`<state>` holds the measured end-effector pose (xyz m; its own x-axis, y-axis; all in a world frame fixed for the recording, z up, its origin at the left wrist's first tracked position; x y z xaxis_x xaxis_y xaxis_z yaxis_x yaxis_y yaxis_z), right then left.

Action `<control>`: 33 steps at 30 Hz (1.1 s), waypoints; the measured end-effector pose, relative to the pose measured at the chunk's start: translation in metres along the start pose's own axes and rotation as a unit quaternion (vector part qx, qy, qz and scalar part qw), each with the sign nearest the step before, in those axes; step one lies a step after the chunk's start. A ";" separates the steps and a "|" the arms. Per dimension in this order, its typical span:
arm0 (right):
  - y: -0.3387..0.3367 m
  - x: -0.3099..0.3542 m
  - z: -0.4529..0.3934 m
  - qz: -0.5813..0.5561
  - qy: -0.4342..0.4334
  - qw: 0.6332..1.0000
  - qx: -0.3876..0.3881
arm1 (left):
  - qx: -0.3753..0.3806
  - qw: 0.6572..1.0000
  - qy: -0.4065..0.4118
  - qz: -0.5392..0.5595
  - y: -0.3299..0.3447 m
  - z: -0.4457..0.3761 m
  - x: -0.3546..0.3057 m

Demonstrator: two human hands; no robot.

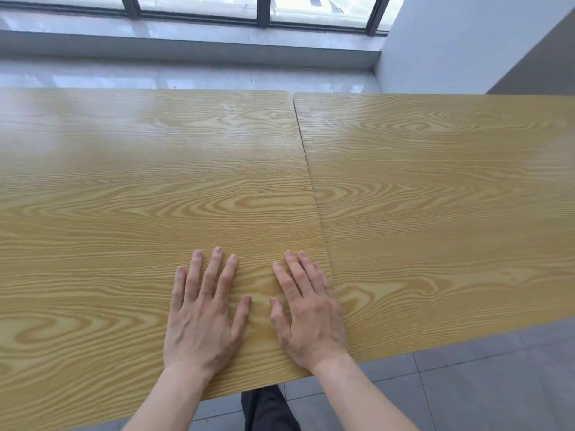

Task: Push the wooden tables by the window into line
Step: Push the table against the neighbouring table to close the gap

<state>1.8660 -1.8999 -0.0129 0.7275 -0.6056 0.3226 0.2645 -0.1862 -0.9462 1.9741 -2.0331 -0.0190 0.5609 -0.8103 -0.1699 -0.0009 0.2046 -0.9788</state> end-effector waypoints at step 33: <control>-0.063 -0.021 -0.167 -0.009 -0.020 0.997 -0.080 | -0.042 0.997 0.005 0.061 -0.081 -0.214 0.029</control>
<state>1.7279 -2.0044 0.0360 0.7485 -0.5708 0.3376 0.1755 -0.3204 -0.9309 1.8139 -2.1907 0.0309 0.5433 -0.7883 -0.2888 -0.1378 0.2556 -0.9569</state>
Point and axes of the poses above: each hand's wrist, its own z-axis away from the middle knuckle, its own y-axis out of the palm, x = y × z, the point moved 9 cm from there along -z, towards the middle knuckle, and after that the axes turned 3 degrees about x, right-handed, at the moved point
